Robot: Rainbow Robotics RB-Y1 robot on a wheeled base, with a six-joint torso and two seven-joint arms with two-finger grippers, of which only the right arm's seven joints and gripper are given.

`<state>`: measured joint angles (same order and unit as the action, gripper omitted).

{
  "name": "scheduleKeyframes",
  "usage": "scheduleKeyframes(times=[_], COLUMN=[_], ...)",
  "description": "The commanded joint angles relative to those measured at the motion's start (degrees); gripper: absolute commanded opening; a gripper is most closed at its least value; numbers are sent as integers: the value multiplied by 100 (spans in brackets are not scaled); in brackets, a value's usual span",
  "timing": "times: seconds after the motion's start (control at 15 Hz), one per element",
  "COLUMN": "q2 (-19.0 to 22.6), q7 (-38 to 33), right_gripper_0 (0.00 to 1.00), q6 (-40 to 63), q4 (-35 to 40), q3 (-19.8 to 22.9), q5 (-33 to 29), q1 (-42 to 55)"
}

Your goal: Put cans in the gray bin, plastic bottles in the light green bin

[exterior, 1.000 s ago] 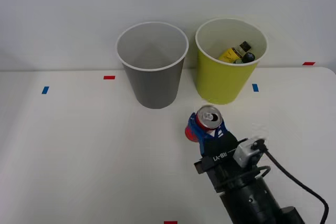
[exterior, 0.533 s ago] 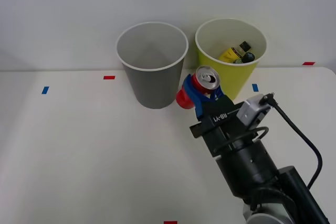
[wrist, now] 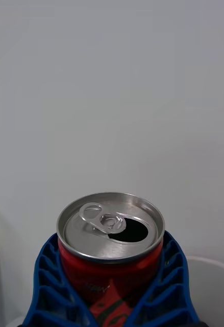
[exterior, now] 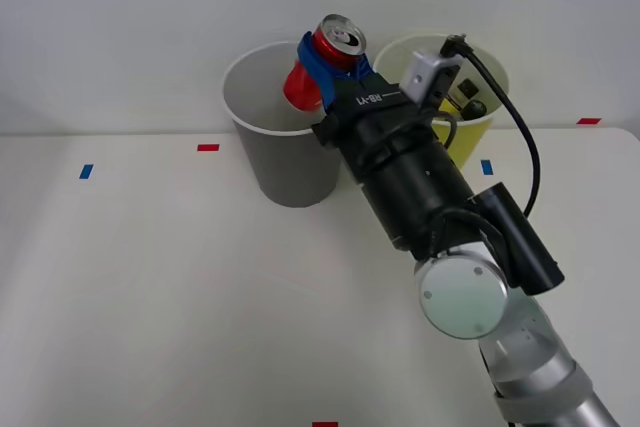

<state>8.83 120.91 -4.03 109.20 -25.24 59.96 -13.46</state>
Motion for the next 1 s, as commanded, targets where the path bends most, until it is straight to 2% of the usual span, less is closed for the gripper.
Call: scheduleKeyframes(times=[0.07, 0.2, 0.4, 0.67, 1.0], q2=[-628, -936, -983, -983, -983], q7=[574, 1022, 1365, 1400, 1400], right_gripper_0=[0, 0, 0, 0, 0], q6=[51, 455, 833, 895, 807], q4=[-998, -1428, -1912, -2298, -2307], q3=[283, 678, 1074, 1091, 1091], q5=[-178, -196, -196, -231, -231], q1=[-807, -1247, -1686, -1941, -1959])
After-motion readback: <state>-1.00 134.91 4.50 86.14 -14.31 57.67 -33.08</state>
